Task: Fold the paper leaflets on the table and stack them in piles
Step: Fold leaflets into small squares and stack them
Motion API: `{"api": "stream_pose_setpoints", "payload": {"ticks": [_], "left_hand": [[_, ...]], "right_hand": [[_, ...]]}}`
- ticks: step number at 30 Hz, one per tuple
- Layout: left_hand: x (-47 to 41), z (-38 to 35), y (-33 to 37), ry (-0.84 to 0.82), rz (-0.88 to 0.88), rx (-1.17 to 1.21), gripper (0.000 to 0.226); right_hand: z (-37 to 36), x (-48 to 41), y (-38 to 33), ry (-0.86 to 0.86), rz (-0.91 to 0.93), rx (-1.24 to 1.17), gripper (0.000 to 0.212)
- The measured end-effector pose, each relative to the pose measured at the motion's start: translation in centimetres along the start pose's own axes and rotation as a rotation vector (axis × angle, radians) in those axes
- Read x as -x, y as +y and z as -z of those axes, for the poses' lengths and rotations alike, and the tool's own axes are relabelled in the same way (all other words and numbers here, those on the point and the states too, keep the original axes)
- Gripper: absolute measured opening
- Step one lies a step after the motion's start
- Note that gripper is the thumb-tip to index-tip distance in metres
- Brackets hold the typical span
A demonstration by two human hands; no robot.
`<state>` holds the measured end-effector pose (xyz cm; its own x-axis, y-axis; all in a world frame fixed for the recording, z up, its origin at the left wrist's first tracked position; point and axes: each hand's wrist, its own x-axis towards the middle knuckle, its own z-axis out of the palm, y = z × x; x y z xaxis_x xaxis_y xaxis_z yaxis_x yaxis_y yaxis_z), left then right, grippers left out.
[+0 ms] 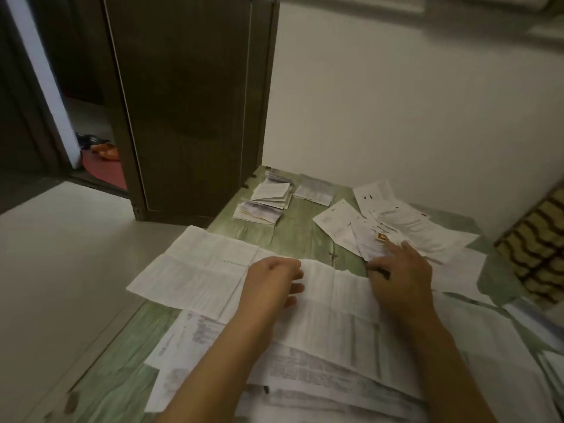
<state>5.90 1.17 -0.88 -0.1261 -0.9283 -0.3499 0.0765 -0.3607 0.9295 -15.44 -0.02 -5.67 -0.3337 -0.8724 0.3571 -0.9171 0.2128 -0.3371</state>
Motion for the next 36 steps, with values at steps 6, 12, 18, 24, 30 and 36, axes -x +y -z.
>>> {"api": "stream_pose_setpoints", "payload": {"ticks": [6, 12, 18, 24, 30, 36], "left_hand": [[0.0, -0.4, -0.3, -0.01, -0.011, 0.022, 0.01], [0.2, -0.1, -0.2, -0.114, 0.069, 0.187, 0.022], [0.7, 1.1, 0.8, -0.283, -0.009, 0.407, 0.053], [1.0, 2.2, 1.2, -0.215, -0.035, 0.551, 0.032], [0.7, 2.4, 0.4, -0.225, -0.007, 0.279, 0.013], [0.9, 2.1, 0.1, -0.386, 0.075, 0.046, 0.012]], "right_hand": [[0.5, 0.1, -0.9, 0.005, -0.027, -0.111, 0.041], [3.0, 1.7, -5.7, 0.22, 0.093, -0.527, 0.042], [5.1, 4.2, -9.6, -0.425, 0.165, -1.204, 0.031], [4.0, 4.8, -10.2, -0.678, 0.254, -1.212, 0.028], [3.7, 3.9, -9.5, -0.296, -0.104, -1.183, 0.01], [3.5, 3.7, -8.8, -0.528, -0.229, -1.198, 0.015]]}}
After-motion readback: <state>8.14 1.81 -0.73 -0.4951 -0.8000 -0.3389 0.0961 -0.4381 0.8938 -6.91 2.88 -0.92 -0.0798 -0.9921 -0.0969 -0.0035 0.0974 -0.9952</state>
